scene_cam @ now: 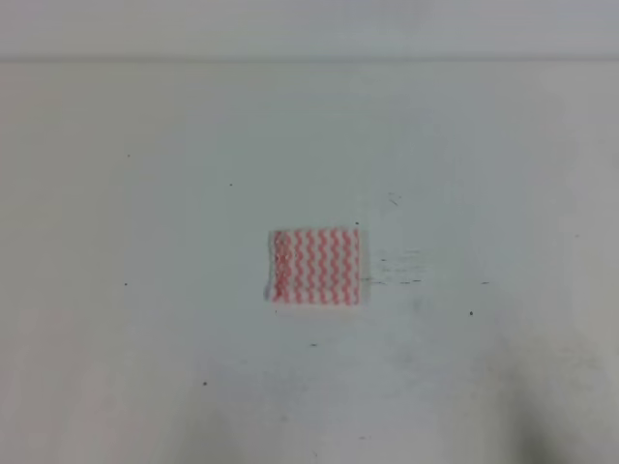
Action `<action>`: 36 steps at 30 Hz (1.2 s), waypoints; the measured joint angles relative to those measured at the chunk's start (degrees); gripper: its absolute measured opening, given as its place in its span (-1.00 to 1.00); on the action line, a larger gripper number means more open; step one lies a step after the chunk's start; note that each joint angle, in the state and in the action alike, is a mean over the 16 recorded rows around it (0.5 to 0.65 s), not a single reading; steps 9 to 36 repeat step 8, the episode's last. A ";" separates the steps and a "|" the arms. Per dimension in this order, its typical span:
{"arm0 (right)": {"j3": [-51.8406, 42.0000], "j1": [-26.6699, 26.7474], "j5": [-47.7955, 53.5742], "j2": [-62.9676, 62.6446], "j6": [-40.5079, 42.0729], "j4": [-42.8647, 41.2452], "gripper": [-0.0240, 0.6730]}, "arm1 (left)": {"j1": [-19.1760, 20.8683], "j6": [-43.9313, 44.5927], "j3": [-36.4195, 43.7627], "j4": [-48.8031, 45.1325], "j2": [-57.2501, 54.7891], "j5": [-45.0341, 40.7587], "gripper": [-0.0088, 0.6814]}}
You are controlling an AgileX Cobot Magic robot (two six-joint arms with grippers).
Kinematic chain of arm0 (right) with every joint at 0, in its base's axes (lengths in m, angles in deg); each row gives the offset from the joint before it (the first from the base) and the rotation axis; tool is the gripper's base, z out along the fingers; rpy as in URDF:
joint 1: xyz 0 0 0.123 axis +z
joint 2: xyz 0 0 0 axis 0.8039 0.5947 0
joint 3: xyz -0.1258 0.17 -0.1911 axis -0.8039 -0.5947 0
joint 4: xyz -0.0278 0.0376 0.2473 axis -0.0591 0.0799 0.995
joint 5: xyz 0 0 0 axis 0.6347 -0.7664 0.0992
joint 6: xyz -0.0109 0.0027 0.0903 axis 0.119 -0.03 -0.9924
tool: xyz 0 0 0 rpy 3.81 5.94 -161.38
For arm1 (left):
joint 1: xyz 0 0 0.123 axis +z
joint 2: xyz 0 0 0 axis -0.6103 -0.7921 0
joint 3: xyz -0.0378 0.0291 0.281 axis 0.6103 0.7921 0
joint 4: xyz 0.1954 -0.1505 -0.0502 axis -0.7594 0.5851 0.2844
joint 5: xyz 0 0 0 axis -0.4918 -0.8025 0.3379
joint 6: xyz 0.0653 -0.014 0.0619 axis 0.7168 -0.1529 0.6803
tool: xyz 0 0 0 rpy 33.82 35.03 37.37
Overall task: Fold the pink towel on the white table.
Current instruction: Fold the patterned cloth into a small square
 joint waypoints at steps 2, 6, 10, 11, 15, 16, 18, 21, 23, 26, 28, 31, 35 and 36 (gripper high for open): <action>0.01 0.00 0.00 -0.05 0.00 0.00 -0.98 | 0.00 0.00 0.00 0.00 0.01 0.00 -0.99; 0.03 0.00 0.02 -0.03 0.00 0.00 -0.98 | 0.00 0.00 0.00 0.00 0.01 0.00 -0.99; 0.06 0.00 0.04 -0.01 0.00 0.00 -0.98 | 0.00 0.00 0.00 0.00 0.01 0.00 -0.99; 0.06 0.00 0.04 -0.01 0.00 0.00 -0.98 | 0.00 0.00 0.00 0.00 0.01 0.00 -0.99; 0.06 0.00 0.04 -0.01 0.00 0.00 -0.98 | 0.00 0.00 0.00 0.00 0.01 0.00 -0.99; 0.06 0.00 0.04 -0.01 0.00 0.00 -0.98 | 0.00 0.00 0.00 0.00 0.01 0.00 -0.99; 0.06 0.00 0.04 -0.01 0.00 0.00 -0.98 | 0.00 0.00 0.00 0.00 0.01 0.00 -0.99; 0.06 0.00 0.04 -0.01 0.00 0.00 -0.98 | 0.00 0.00 0.00 0.00 0.01 0.00 -0.99; 0.06 0.00 0.04 -0.01 0.00 0.00 -0.98 | 0.00 0.00 0.00 0.00 0.01 0.00 -0.99; 0.06 0.00 0.04 -0.01 0.00 0.00 -0.98 | 0.00 0.00 0.00 0.00 0.01 0.00 -0.99; 0.06 0.00 0.04 -0.01 0.00 0.00 -0.98 | 0.00 0.00 0.00 0.00 0.01 0.00 -0.99; 0.06 0.00 0.04 -0.01 0.00 0.00 -0.98 | 0.00 0.00 0.00 0.00 0.01 0.00 -0.99; 0.06 0.00 0.04 -0.01 0.00 0.00 -0.98 | 0.00 0.00 0.00 0.00 0.01 0.00 -0.99; 0.06 0.00 0.04 -0.01 0.00 0.00 -0.98 | 0.00 0.00 0.00 0.00 0.01 0.00 -0.99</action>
